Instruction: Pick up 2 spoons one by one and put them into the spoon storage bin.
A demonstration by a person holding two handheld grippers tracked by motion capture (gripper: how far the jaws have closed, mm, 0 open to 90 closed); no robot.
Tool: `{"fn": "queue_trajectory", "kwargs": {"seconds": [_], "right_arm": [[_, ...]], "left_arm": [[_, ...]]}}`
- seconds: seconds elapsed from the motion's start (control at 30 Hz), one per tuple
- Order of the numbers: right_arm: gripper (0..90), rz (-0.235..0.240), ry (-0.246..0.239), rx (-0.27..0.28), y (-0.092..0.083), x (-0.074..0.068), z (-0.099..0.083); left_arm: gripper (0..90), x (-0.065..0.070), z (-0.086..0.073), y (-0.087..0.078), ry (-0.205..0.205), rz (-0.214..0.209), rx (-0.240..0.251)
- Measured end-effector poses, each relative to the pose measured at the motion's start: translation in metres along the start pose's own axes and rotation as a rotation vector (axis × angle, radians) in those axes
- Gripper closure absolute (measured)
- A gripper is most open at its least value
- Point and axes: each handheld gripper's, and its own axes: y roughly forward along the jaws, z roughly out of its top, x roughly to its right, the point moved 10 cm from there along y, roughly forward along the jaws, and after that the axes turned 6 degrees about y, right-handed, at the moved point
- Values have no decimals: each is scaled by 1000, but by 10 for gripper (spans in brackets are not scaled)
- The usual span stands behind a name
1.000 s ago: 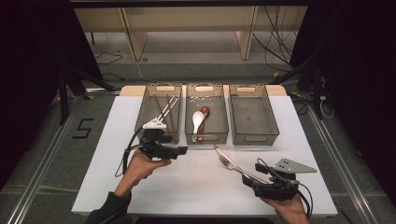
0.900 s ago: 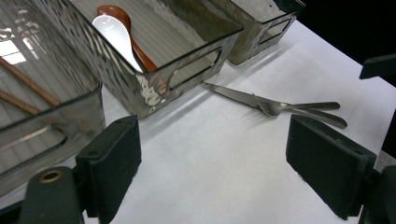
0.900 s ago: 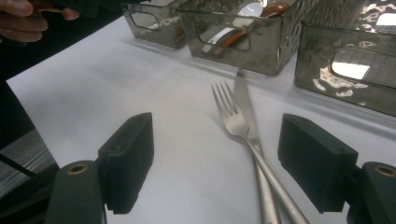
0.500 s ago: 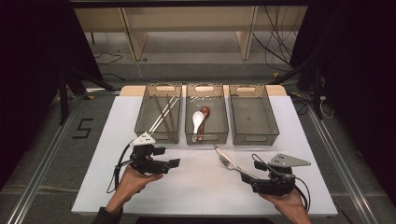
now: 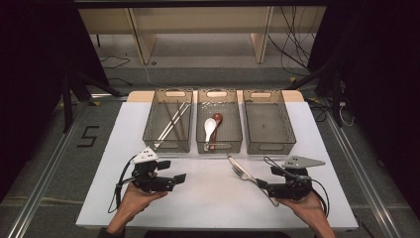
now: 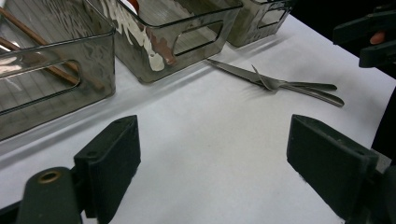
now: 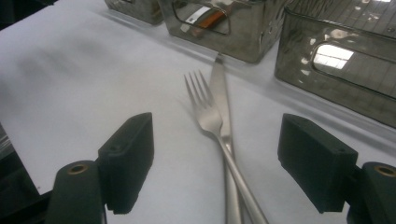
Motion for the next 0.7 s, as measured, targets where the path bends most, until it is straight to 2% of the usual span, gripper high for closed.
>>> {"fn": "queue_trajectory", "kwargs": {"seconds": [0.1,0.37,0.57,0.7], "right_arm": [[279,-10,-3,-31,2,4,1],[291,-46,-63,-134,14,12,-3],[317,-49,-84,-224,24,15,-9],[329,-55,-96,-257,27,17,-10]], "left_arm": [[172,-1,-6,-2,1,8,-8],[172,-4,-11,-10,3,26,-1],[172,-4,-15,-16,7,39,1],[172,-3,-17,-19,20,49,12]]}}
